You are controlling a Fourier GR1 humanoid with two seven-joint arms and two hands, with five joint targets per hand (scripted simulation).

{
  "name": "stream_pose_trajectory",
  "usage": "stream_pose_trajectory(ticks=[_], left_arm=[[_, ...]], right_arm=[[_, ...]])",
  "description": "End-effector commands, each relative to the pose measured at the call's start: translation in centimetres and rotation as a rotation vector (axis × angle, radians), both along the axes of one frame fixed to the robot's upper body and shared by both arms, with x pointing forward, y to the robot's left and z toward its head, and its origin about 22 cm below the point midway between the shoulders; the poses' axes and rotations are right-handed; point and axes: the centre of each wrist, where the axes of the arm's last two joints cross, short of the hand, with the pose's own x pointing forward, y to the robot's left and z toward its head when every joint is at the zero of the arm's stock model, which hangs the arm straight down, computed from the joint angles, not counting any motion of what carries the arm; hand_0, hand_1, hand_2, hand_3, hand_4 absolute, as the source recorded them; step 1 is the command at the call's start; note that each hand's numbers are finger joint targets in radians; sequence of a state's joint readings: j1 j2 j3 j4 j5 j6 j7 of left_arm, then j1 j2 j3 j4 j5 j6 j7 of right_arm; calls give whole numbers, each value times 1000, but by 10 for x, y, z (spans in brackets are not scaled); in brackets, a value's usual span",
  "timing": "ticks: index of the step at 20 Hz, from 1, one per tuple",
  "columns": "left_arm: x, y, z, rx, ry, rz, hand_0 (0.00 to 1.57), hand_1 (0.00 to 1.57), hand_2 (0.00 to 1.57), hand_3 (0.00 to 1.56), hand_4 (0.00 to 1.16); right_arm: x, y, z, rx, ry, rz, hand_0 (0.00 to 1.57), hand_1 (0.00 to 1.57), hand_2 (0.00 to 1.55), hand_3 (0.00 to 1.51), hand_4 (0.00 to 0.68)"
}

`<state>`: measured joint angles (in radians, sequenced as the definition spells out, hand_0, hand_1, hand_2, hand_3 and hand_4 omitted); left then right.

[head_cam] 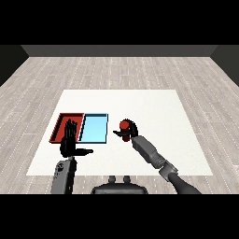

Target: Pick the red can and put it in the red box

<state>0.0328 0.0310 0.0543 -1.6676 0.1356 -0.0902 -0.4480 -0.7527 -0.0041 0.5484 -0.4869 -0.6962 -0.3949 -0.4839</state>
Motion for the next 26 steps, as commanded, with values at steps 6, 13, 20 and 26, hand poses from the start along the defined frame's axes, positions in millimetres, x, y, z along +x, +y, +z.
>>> stream_pose_trajectory(ticks=[6, 13, 20, 26], left_arm=[[-2, -3, -16, -14, 20, -28, 0, 0, 0, 0, 0], [-1, -7, -9, 44, 26, -35, 0, 0, 0, 0, 0], [9, -45, 20, 27, 18, -159, 0, 0, 0, 0, 0], [14, -78, 35, 102, 91, -191, 0, 0, 0, 0, 0]], right_arm=[[14, 17, 34, 8, -146, -30, 1544, 1544, 1468, 1381, 586], [6, 0, 74, 49, -273, -35, 1515, 1515, 1460, 1383, 608], [-16, -31, 103, 86, -418, -8, 1485, 1485, 1441, 1398, 631], [-37, -21, 119, 99, -462, -19, 1449, 1449, 1407, 1384, 636]])
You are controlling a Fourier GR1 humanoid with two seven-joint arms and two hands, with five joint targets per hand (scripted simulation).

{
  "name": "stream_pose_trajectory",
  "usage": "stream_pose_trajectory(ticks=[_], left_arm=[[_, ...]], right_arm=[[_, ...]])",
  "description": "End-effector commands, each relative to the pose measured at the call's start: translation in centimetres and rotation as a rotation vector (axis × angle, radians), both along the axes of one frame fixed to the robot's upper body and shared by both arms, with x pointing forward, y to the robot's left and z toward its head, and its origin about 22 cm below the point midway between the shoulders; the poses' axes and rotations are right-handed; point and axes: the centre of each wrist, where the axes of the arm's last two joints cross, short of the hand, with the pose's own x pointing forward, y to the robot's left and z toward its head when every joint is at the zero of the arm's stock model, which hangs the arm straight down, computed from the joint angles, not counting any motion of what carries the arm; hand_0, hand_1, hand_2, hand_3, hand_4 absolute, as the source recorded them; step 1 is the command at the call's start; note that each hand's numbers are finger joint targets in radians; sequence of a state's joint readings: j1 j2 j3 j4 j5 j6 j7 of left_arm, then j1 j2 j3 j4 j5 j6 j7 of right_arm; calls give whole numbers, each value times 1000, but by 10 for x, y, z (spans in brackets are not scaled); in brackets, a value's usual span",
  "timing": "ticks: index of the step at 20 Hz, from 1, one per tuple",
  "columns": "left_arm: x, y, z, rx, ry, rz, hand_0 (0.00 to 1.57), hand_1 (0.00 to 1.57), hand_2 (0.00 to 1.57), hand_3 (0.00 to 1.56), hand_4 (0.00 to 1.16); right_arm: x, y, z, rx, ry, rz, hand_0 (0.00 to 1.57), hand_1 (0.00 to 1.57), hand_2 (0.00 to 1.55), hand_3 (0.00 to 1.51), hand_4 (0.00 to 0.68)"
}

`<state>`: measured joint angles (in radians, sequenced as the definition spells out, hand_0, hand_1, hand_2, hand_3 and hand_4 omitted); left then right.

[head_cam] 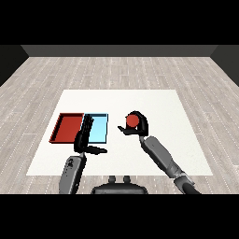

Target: Pick the red can and put it in the red box

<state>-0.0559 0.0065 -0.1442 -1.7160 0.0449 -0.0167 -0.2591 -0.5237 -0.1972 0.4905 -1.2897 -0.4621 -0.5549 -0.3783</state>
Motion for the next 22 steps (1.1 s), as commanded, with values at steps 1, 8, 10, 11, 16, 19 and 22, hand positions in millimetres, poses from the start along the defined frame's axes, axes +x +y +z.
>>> stream_pose_trajectory(ticks=[1, 8, 10, 11, 16, 19, 22], left_arm=[[0, -18, 6, 26, 27, -27, 0, 0, 0, 0, 0], [-3, -60, 7, 60, 47, -39, 0, 0, 0, 0, 0], [7, -65, -14, 68, 64, -38, 0, 0, 0, 0, 0], [3, -55, 0, 71, 83, -56, 0, 0, 0, 0, 0], [25, -64, 12, 60, 111, -85, 0, 0, 0, 0, 0], [28, -64, -11, 53, 140, -82, 0, 0, 0, 0, 0], [20, -79, -31, 78, 164, -67, 0, 0, 0, 0, 0]], right_arm=[[-8, 9, 13, 6, -31, -2, 1449, 1449, 1407, 1384, 636], [-16, -2, 14, 17, -74, 10, 1428, 1428, 1411, 1387, 629], [-31, 2, 22, 30, -101, 28, 1420, 1420, 1415, 1397, 630], [-20, 16, 32, 31, -100, 28, 1435, 1435, 1423, 1401, 634], [-30, -1, 34, 32, -138, 47, 1442, 1442, 1430, 1395, 616], [-25, 25, 37, 36, -139, 39, 1444, 1444, 1439, 1396, 630], [-23, 10, 24, 45, -147, 78, 1451, 1451, 1442, 1395, 651]])
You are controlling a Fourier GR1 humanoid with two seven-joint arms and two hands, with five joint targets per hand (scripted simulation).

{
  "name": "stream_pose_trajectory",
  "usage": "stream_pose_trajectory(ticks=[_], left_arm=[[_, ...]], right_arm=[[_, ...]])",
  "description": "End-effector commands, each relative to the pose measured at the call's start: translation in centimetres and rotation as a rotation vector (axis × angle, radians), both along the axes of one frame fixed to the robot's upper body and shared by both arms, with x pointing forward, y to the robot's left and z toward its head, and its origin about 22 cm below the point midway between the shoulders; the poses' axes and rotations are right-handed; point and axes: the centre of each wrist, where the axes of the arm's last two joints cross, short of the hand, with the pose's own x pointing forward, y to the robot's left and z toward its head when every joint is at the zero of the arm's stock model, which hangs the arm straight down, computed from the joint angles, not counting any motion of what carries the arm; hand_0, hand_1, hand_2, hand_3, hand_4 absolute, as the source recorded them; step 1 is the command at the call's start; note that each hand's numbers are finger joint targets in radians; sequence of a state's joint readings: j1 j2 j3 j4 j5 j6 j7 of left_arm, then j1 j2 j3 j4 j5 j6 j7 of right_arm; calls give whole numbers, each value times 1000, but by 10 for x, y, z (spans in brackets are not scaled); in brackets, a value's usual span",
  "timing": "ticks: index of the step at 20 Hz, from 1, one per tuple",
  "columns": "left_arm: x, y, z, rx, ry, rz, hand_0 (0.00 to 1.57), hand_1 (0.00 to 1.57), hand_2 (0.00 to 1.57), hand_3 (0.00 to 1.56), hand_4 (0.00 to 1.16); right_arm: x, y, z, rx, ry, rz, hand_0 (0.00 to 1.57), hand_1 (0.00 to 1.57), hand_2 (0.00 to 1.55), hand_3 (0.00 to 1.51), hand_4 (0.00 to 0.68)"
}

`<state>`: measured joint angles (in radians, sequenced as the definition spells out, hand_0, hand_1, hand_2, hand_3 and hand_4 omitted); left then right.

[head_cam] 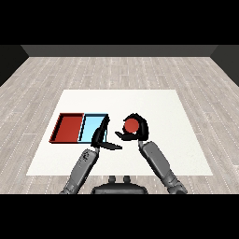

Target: Pick the red can and put it in the red box

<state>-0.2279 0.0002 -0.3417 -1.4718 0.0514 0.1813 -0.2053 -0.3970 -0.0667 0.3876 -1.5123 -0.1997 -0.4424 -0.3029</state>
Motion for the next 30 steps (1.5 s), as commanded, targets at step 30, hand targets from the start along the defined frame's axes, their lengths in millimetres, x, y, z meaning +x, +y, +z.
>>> stream_pose_trajectory(ticks=[30], left_arm=[[5, -40, -31, -76, 84, -93, 0, 0, 0, 0, 0]], right_arm=[[-22, 56, 7, 81, -5, 104, 1532, 1532, 1462, 1417, 658]])
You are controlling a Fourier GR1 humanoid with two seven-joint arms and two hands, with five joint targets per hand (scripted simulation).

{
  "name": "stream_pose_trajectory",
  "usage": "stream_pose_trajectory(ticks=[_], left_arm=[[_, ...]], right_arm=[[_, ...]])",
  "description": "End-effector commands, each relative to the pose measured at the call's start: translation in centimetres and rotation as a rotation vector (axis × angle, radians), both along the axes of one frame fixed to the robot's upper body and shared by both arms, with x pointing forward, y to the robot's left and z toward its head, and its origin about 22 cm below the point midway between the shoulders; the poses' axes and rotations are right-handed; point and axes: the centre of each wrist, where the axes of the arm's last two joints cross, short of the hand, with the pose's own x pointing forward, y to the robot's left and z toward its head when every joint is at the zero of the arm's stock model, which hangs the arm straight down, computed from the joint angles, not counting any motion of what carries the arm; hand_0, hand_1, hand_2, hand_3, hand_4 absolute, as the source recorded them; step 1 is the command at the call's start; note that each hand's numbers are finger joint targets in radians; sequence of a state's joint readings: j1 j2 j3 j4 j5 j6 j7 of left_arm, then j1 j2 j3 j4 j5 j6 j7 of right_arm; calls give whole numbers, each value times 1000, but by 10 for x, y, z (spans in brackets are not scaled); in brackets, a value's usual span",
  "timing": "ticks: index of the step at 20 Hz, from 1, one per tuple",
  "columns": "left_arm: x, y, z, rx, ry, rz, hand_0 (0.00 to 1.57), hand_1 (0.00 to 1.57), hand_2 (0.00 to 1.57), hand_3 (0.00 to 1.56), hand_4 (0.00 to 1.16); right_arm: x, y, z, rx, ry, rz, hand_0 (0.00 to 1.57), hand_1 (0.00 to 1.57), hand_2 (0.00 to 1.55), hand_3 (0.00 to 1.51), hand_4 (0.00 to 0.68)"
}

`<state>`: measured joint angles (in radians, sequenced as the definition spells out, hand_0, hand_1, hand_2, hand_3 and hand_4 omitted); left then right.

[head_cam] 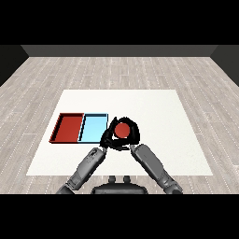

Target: Pick the red can and put it in the red box

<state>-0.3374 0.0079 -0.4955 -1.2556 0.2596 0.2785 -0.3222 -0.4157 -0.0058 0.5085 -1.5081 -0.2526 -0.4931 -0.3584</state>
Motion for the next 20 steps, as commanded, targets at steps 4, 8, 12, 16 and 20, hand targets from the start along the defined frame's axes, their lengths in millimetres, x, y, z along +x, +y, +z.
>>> stream_pose_trajectory(ticks=[4, 8, 12, 16, 20], left_arm=[[-21, -10, 12, -19, 11, -53, 0, 0, 0, 0, 0], [-10, -14, 14, -2, 13, 145, 0, 0, 0, 0, 821], [12, -10, -1, -34, 44, 203, 1571, 1571, 1569, 1491, 1126], [14, -14, 9, -24, 73, 189, 1571, 1571, 1564, 1484, 1116], [4, -15, -1, -28, 38, 205, 1571, 1571, 1553, 1473, 1127]], right_arm=[[-19, 11, 3, -9, -15, -6, 1520, 1520, 1459, 1405, 646], [-16, 20, 1, -21, 13, 5, 1534, 1534, 1468, 1405, 649], [1, 4, 0, 4, 5, 34, 1509, 1509, 1454, 1394, 649], [-2, 13, -2, -19, 3, 23, 1492, 1492, 1442, 1388, 651], [-4, 6, 1, -26, -5, 27, 1485, 1485, 1445, 1392, 644]])
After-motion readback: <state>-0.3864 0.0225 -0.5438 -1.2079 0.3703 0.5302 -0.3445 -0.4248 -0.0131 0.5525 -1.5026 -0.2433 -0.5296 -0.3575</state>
